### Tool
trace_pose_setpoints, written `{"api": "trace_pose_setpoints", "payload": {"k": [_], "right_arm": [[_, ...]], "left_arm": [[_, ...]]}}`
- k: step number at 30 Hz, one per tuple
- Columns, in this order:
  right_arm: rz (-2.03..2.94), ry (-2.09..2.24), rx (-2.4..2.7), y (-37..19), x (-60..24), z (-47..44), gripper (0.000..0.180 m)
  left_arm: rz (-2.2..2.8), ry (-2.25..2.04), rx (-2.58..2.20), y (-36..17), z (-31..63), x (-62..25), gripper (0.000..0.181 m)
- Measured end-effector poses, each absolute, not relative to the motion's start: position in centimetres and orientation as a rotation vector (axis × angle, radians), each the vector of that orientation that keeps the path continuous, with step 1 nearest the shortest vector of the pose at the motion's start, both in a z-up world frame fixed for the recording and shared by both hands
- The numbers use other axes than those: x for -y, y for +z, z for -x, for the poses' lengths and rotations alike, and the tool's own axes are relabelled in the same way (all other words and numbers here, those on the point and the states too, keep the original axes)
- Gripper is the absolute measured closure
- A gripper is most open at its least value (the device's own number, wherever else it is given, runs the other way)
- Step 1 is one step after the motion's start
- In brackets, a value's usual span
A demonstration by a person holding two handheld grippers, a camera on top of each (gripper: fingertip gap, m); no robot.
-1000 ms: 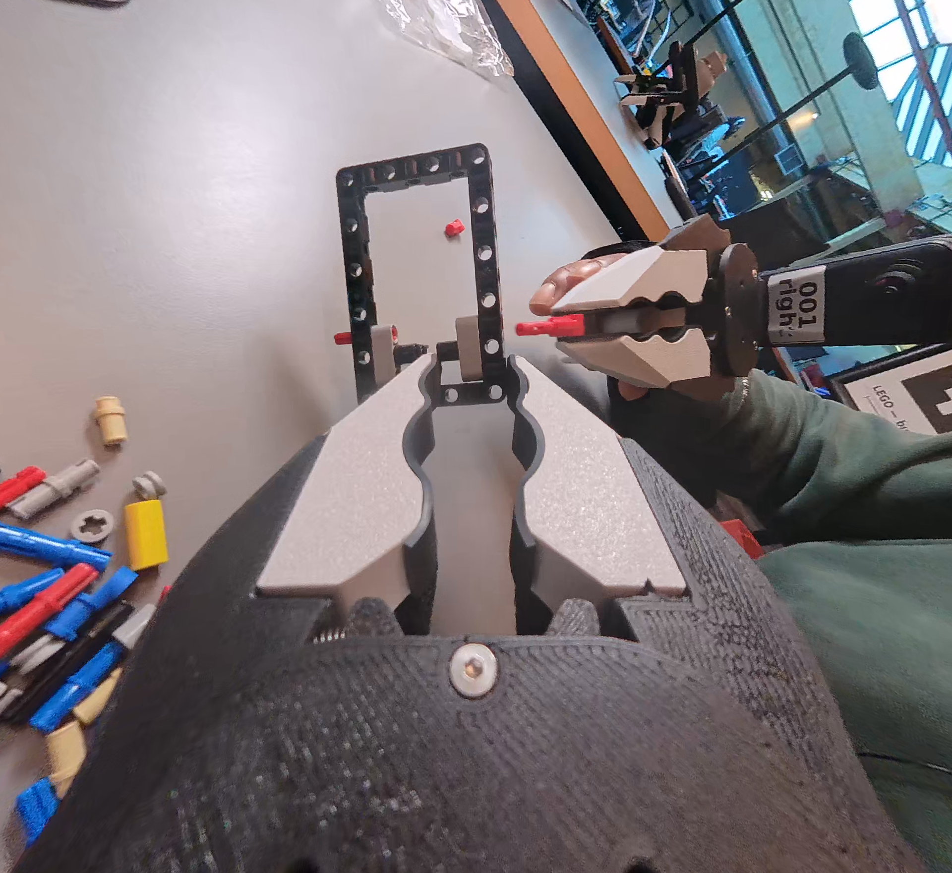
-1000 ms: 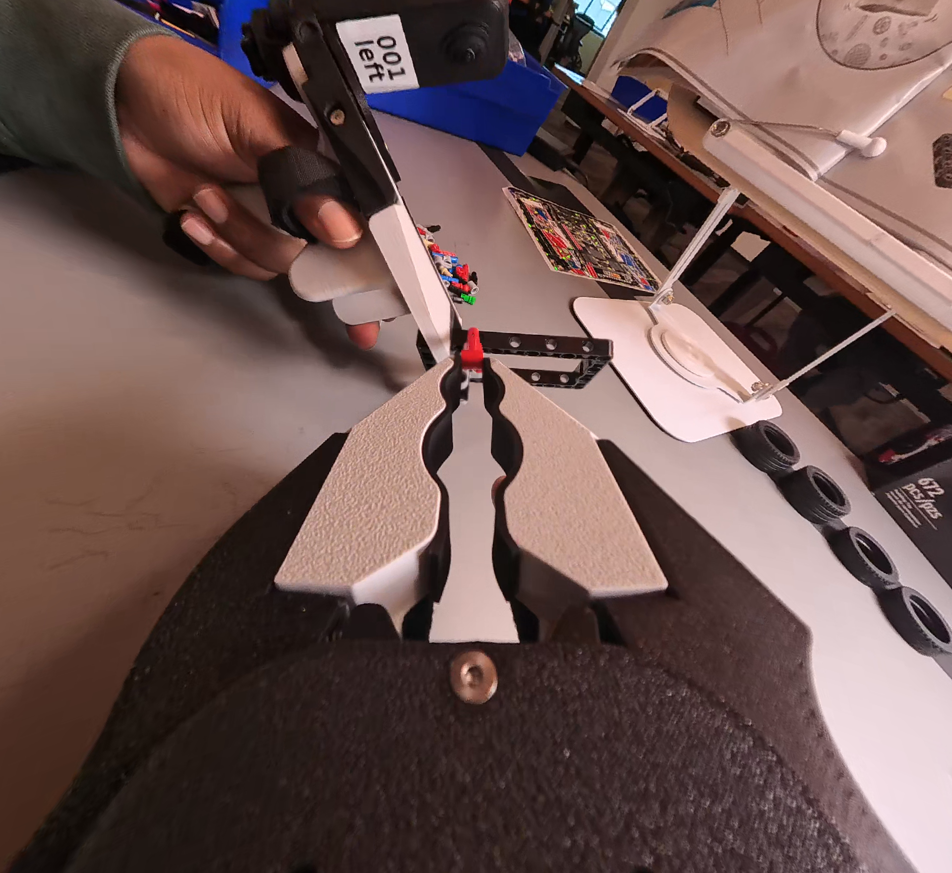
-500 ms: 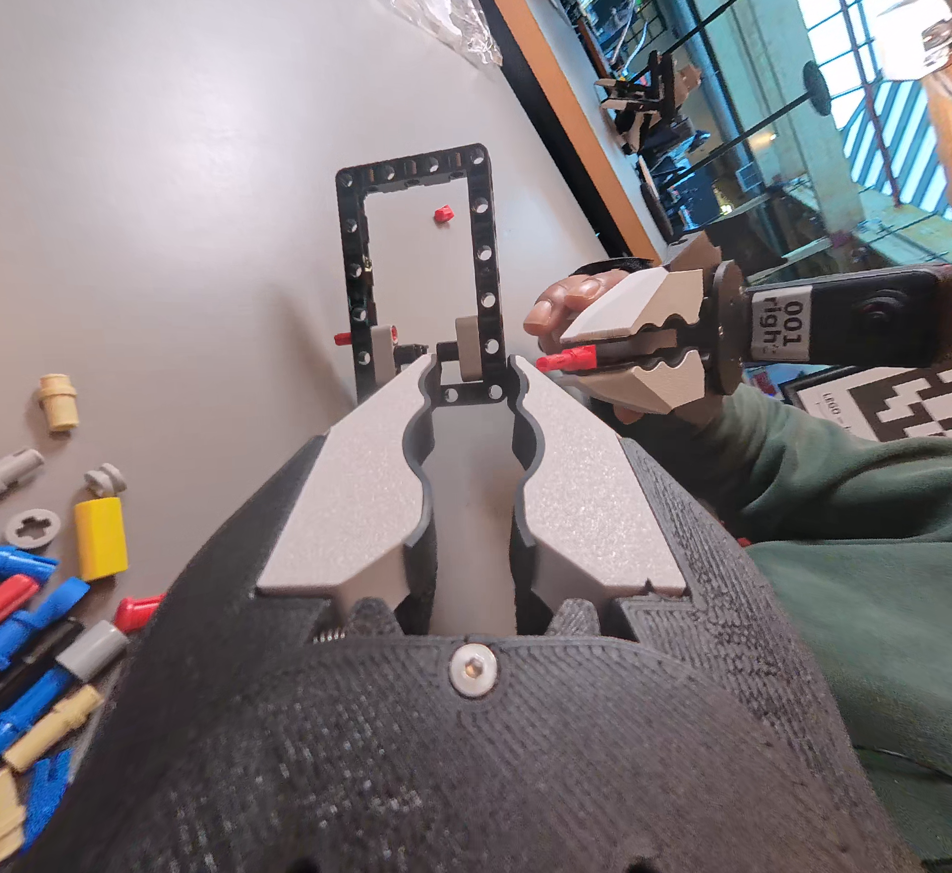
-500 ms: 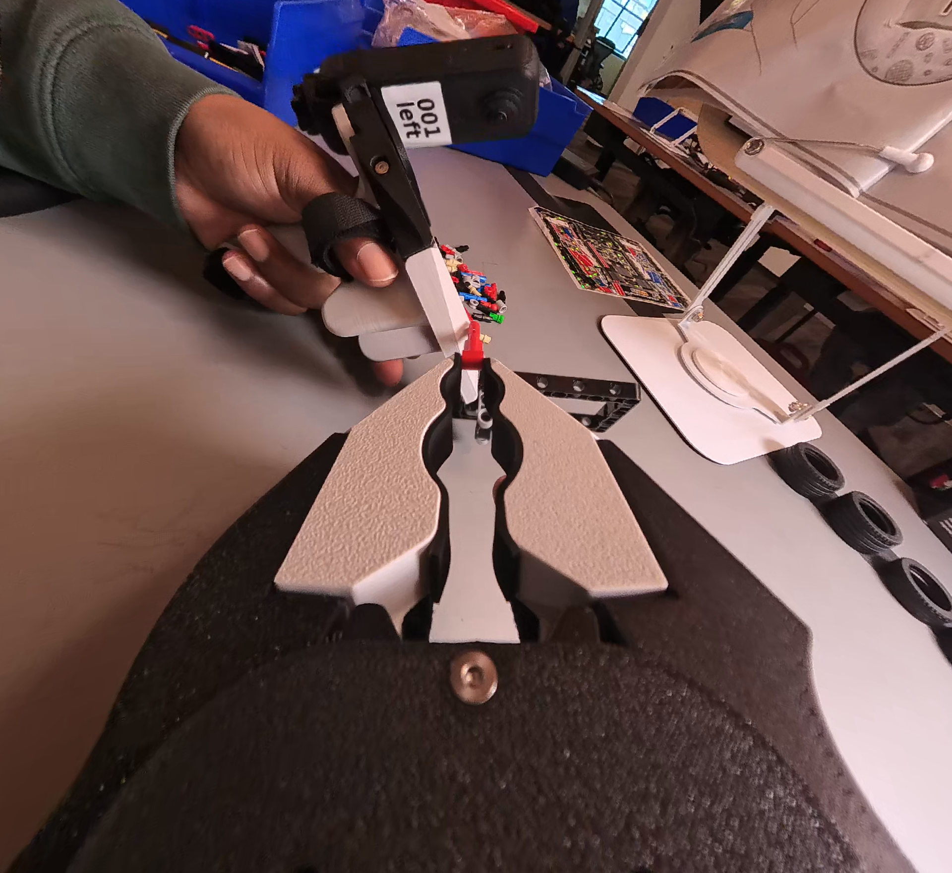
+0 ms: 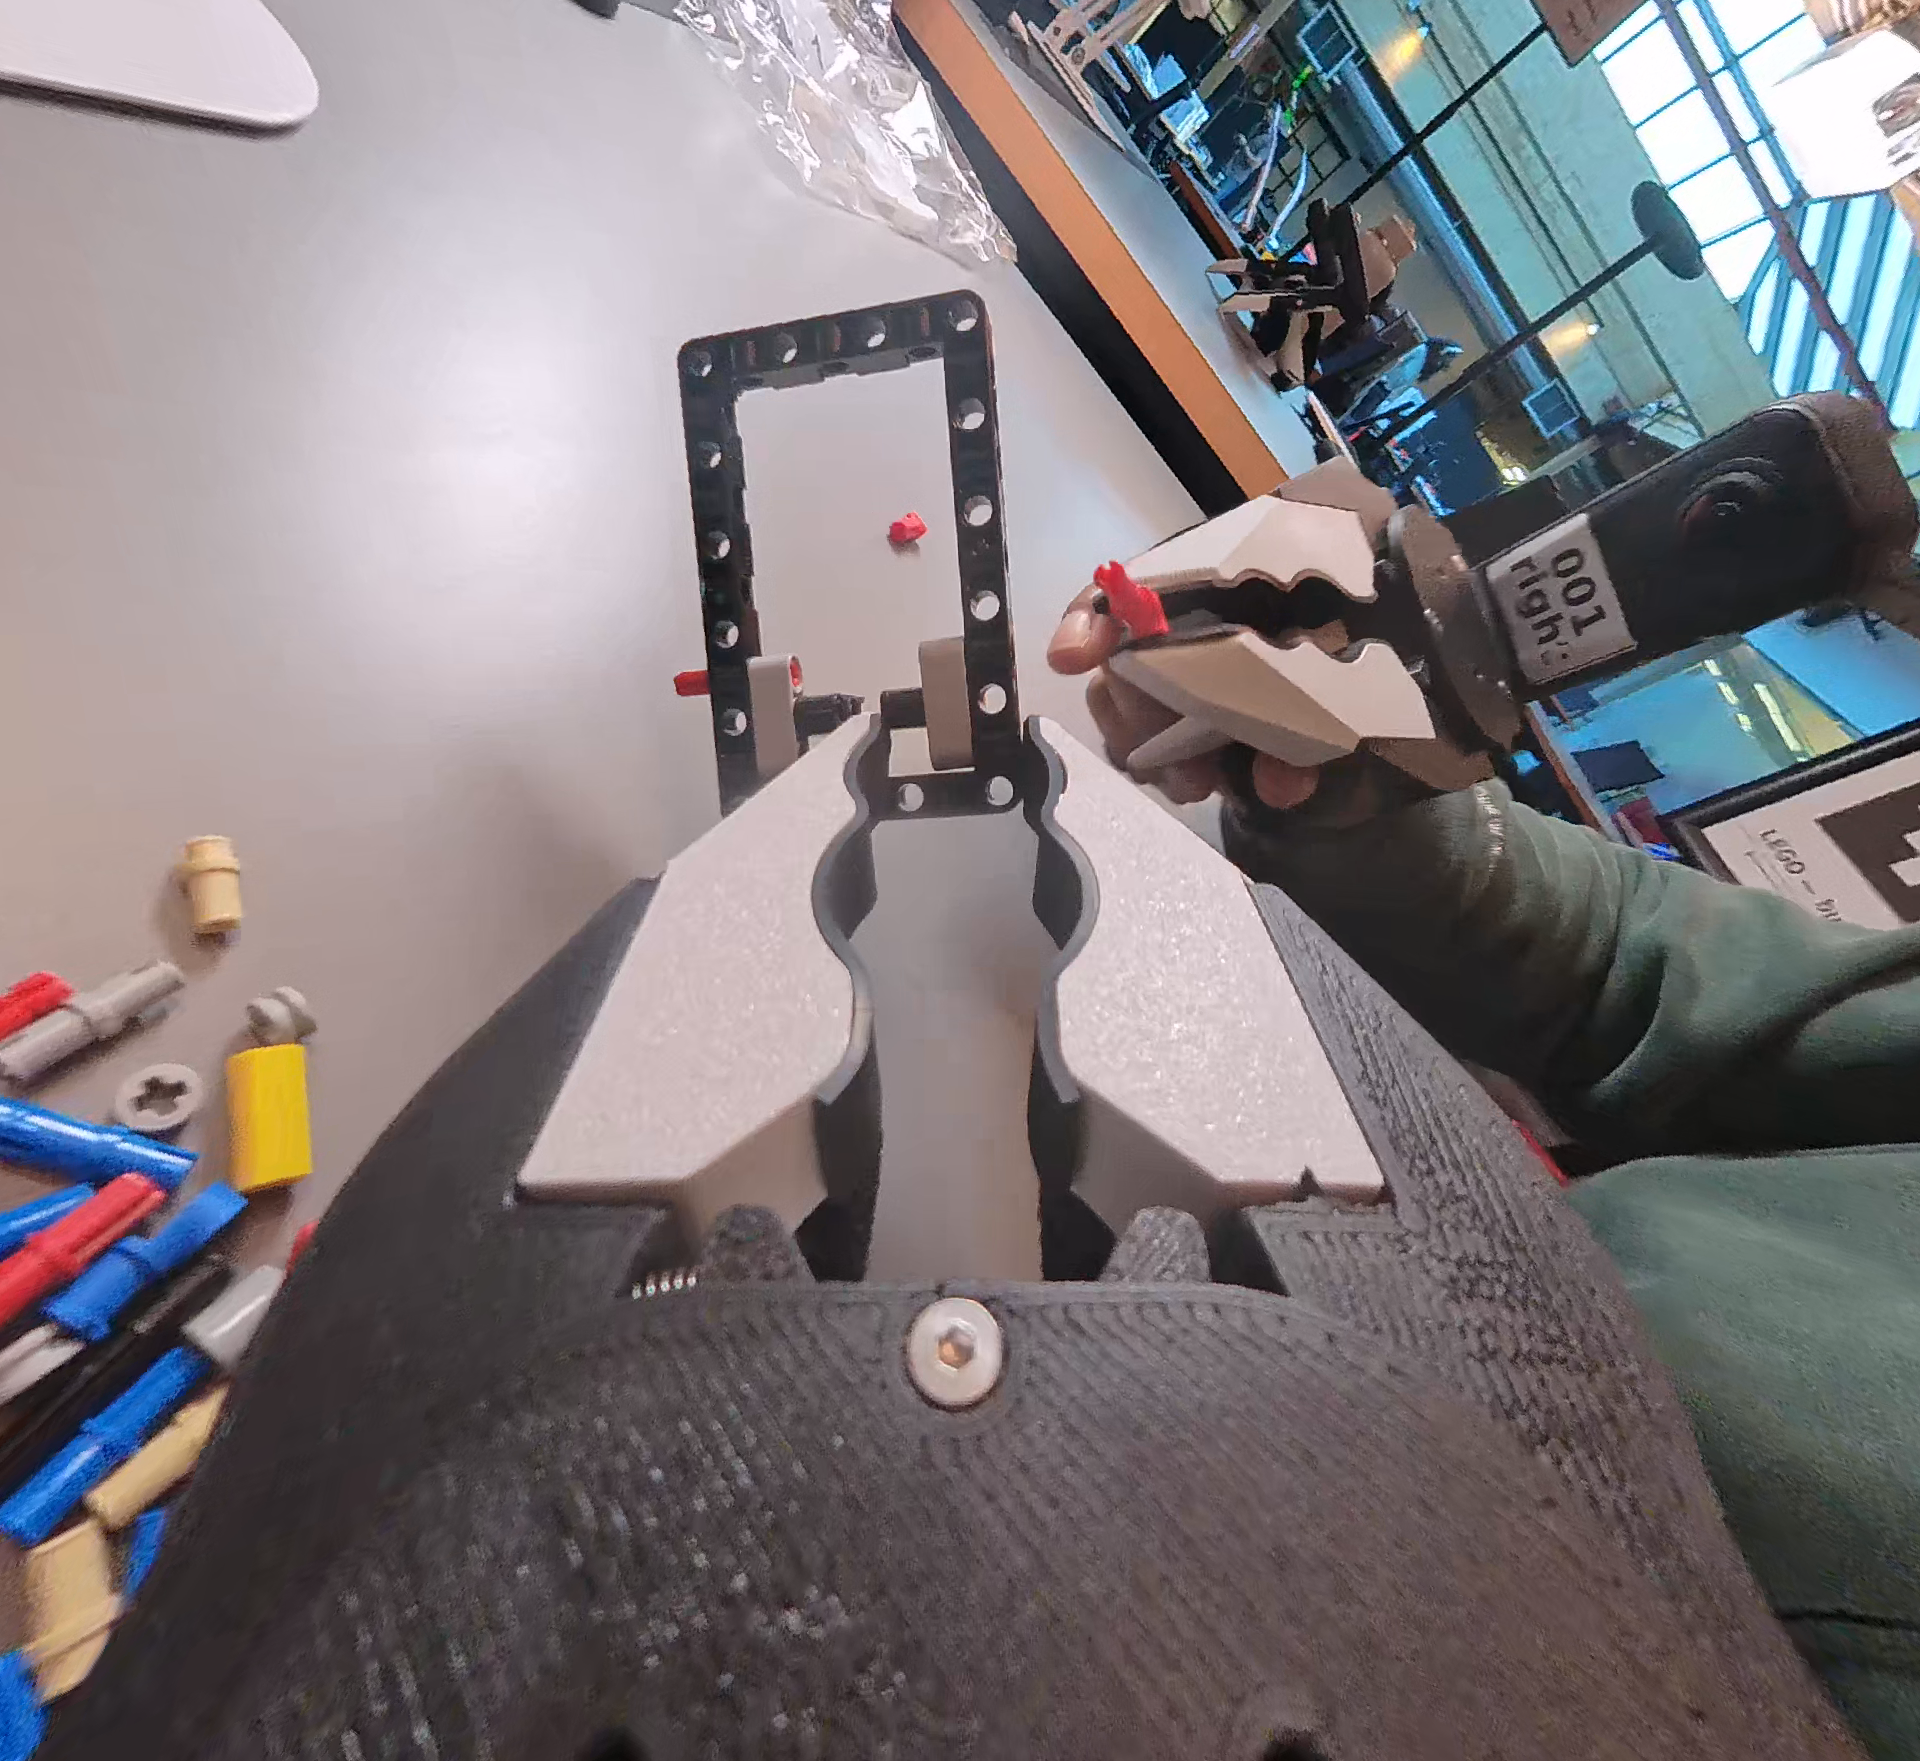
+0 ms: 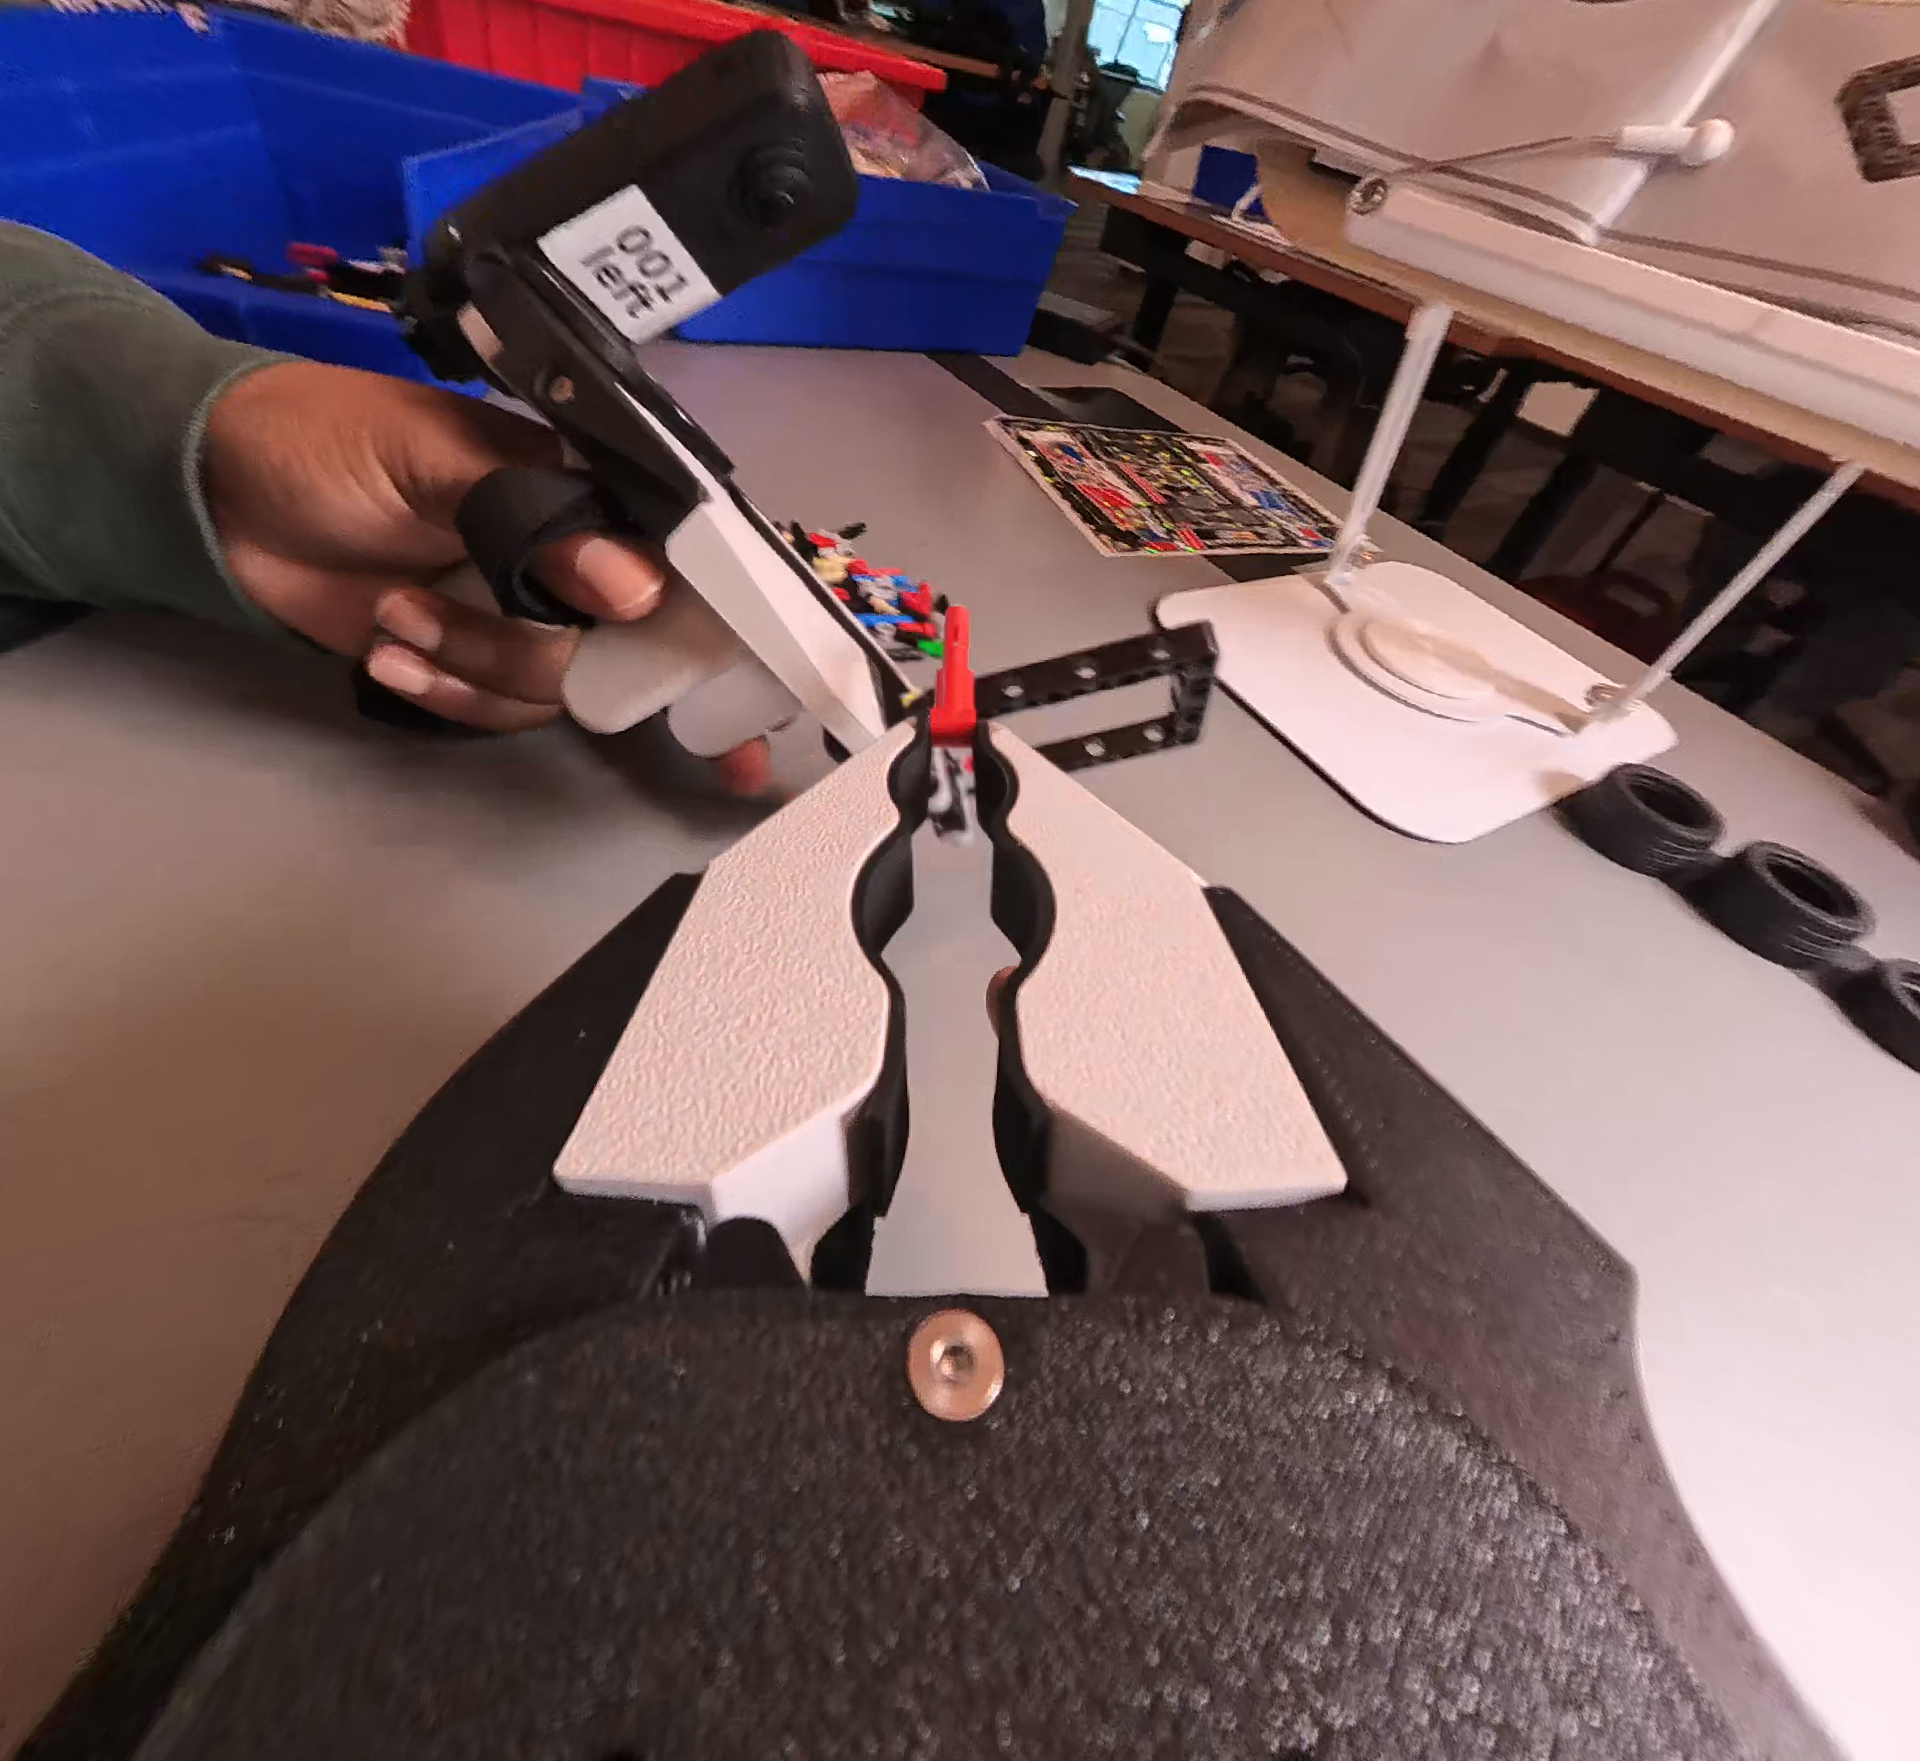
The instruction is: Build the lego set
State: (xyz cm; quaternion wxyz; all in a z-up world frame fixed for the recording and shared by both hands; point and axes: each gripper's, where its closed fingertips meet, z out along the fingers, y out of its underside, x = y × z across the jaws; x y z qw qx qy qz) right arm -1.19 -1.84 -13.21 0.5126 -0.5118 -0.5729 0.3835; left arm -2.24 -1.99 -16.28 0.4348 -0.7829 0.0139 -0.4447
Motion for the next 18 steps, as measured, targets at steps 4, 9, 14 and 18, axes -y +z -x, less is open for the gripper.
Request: {"api": "trace_pose_setpoints", "payload": {"k": [4,9,14,18], "right_arm": [[1.304,0.743,1.474,-14.9,0.6,0.5,0.174],[1.384,0.771,1.486,-15.6,1.6,1.3,0.174],[1.508,0.797,1.476,-16.6,1.7,1.5,0.174],[1.578,0.816,1.447,-17.0,1.6,1.5,0.174]], "left_arm": [[1.99,-0.891,-0.113,-16.8,3.5,1.5,0.157],[2.036,-0.514,-0.32,-17.7,4.0,1.1,0.157],[2.03,-0.334,-0.412,-17.9,4.1,0.9,0.157],[2.024,-0.241,-0.46,-18.0,4.2,0.9,0.157]]}}
